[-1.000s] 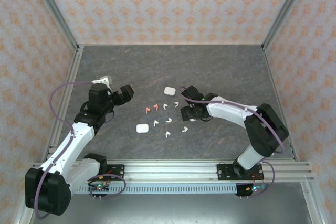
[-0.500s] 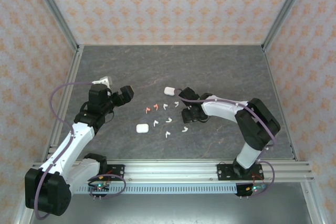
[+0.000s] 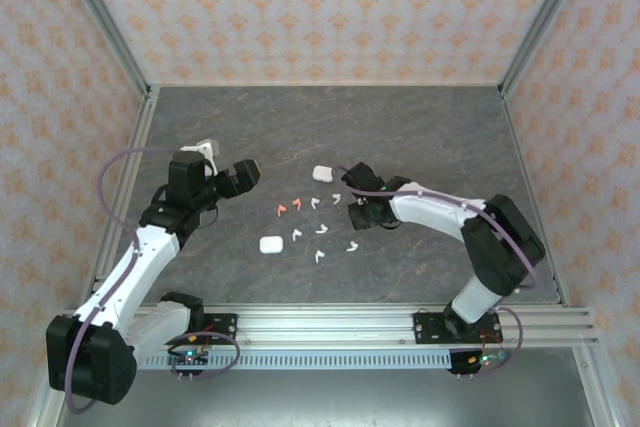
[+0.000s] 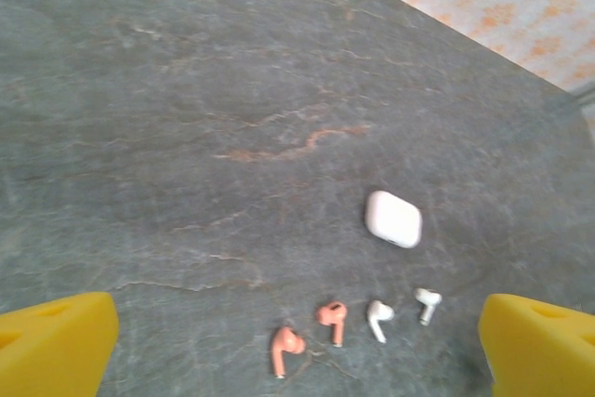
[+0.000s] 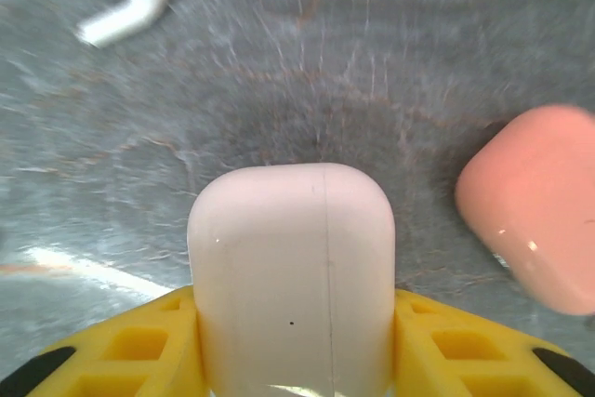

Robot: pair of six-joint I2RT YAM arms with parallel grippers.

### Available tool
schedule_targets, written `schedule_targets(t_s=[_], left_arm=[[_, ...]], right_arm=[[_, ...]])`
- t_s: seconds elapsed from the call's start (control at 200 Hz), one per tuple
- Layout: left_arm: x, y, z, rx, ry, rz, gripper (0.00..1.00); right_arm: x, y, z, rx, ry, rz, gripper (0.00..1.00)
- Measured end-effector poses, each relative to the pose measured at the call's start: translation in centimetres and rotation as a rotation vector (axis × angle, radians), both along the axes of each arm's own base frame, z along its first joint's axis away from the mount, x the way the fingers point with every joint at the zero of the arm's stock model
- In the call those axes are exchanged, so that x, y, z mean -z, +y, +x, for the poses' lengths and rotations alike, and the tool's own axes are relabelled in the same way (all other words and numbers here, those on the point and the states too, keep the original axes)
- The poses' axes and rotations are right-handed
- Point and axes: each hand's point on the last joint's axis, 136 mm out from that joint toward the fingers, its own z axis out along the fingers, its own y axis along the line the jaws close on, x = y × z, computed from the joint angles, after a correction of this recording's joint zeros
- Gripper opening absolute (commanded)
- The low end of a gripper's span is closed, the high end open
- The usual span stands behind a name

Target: Insert the wireless bluetooth earbuds into the charging case

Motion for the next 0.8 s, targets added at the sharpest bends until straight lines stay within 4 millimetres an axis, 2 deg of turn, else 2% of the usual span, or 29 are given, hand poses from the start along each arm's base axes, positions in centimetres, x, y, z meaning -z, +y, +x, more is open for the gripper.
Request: schedule_targets(t_s=[0.065,0.21,0.335,0.43,0.54,0.801], left_arm=[[-0.7,-1.0,0.1,0.049,0.003,-0.016,0.99],[-2.2,-3.9,0.2,0.187,0.009,-0.070,0.94],[-3.1,-6.5,-0.3,0.316,0.018,-0.126,0.92],[-3.6,-8.5,-0.9,0.409,0.028,-0.170,0.91],[-4.6,-10.9,-1.6,0.515,0.033,-0.215,0.89],[-6.7,-15.1,-3.2,0.693,0.019,-0.271,0.85]], right_arm=[[-2.1,0.3,0.5,-0.041,-0.065,0.025,0.42],[-8.6,1.6,1.3,-0.165,-0.277,0.114,0.42],[-13.7,2.7,1.1,-0.290,-0.449,0.194,0.41],[-16.5,3.5,0.8,-0.384,-0.547,0.226,0.41],[-18.0,4.2,0.4,-0.474,-0.609,0.236,0.41],[-18.2,5.5,-0.6,-0.636,-0.644,0.214,0.41]])
